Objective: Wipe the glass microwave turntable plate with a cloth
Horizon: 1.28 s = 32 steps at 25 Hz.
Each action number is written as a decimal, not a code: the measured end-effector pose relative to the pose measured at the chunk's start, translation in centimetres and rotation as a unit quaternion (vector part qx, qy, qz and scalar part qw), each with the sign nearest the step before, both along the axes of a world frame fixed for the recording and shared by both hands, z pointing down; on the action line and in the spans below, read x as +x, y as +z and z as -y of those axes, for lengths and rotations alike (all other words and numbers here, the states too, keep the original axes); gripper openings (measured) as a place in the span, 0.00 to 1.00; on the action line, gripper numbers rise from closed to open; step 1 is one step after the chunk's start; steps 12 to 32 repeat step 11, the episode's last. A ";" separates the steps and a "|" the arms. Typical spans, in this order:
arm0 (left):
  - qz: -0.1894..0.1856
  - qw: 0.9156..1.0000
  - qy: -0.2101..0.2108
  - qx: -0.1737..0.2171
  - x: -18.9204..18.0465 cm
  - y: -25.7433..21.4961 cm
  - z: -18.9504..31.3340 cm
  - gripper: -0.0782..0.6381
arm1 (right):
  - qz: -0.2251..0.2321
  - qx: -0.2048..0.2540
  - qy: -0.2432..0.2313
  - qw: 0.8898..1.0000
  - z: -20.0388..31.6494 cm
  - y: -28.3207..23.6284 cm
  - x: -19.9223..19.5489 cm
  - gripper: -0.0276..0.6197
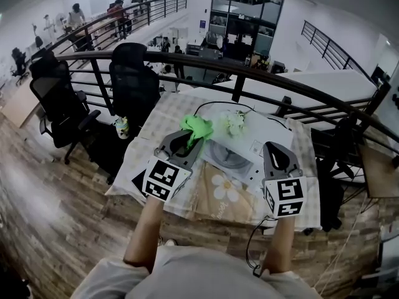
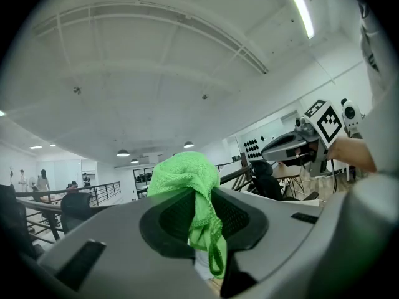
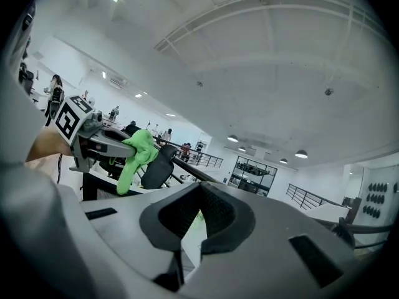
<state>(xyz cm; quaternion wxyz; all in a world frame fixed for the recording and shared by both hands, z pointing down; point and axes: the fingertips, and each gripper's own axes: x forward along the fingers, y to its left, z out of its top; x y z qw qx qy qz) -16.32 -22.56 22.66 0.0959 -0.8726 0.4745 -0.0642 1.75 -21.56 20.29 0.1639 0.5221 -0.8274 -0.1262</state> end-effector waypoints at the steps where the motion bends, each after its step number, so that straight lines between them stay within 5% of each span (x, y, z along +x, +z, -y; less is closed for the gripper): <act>1: -0.002 1.000 0.000 0.000 0.0 0.1 -0.1 0.23 | 0.000 0.000 0.000 1.000 -0.1 0.0 -0.1 0.06; 32: -0.007 1.000 -0.001 -0.008 -0.3 0.6 -0.6 0.23 | -0.001 -0.004 0.001 1.000 -0.3 0.4 -0.6 0.06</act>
